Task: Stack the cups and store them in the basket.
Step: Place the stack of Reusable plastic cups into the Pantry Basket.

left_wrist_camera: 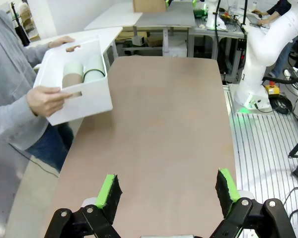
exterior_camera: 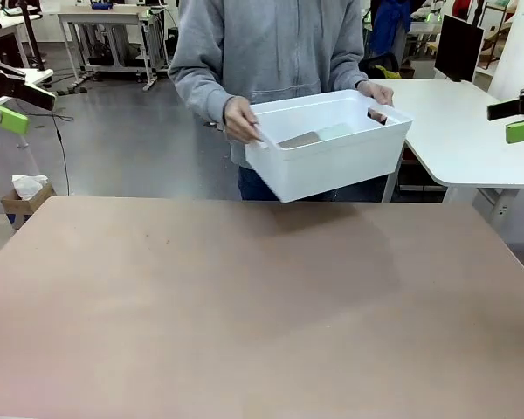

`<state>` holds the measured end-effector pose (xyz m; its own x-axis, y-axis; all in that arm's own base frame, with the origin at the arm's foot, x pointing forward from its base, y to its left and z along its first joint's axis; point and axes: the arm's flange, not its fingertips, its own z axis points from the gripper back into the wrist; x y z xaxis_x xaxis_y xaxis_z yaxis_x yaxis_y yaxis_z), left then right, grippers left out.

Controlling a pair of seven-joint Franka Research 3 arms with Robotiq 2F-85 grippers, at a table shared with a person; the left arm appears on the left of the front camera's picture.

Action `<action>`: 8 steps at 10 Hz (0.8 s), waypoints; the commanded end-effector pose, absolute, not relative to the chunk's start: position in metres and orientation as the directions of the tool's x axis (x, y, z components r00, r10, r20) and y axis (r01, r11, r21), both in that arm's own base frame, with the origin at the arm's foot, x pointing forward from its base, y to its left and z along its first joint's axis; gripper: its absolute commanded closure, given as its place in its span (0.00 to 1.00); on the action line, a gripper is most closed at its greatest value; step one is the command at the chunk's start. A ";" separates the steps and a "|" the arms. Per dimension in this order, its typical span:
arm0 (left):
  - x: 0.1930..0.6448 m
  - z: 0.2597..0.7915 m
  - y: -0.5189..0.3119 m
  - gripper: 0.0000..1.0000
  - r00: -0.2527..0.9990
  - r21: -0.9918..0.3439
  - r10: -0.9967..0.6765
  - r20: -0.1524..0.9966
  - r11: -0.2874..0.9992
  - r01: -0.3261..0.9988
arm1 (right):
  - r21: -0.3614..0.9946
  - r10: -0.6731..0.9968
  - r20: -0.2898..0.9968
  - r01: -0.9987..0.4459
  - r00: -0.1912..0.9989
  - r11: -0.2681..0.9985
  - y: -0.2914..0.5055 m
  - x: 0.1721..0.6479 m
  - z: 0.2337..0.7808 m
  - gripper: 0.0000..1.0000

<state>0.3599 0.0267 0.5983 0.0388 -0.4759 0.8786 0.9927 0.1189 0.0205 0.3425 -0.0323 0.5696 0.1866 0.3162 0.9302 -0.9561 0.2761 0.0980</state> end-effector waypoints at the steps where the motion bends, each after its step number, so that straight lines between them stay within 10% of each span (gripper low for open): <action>1: 0.360 0.601 0.027 0.00 0.045 0.011 -0.466 0.884 0.117 0.993 | 0.090 0.297 0.939 -0.958 0.172 0.273 -0.030 0.344 0.573 0.00; 8: 0.360 0.601 0.027 0.00 0.045 0.011 -0.466 0.884 0.117 0.993 | 0.090 0.297 0.939 -0.958 0.172 0.273 -0.030 0.344 0.573 0.00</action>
<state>0.3599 0.0267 0.5982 0.0389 -0.4759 0.8786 0.9927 0.1188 0.0204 0.3425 -0.0323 0.5696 0.1866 0.3162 0.9302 -0.9561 0.2761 0.0980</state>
